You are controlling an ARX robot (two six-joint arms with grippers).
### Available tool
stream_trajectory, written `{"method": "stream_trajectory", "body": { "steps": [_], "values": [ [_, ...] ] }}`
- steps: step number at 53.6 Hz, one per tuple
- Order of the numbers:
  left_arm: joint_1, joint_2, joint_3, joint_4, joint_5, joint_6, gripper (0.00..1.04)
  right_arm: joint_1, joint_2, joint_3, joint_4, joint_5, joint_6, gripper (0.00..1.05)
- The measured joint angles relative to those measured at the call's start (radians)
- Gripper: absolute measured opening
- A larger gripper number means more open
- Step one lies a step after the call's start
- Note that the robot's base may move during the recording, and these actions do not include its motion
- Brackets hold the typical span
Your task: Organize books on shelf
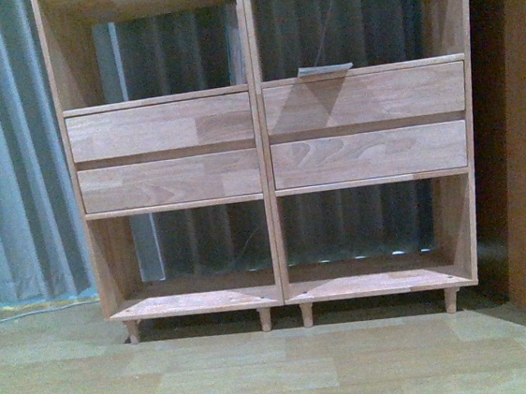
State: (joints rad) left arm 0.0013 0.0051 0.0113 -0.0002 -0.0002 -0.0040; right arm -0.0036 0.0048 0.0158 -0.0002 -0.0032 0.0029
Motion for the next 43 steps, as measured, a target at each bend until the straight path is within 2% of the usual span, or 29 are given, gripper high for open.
{"method": "stream_trajectory", "body": {
  "steps": [43],
  "values": [
    [0.0,0.0,0.0,0.0,0.0,0.0,0.98,0.0,0.0,0.0,0.0,0.0,0.0,0.98]
  ]
}}
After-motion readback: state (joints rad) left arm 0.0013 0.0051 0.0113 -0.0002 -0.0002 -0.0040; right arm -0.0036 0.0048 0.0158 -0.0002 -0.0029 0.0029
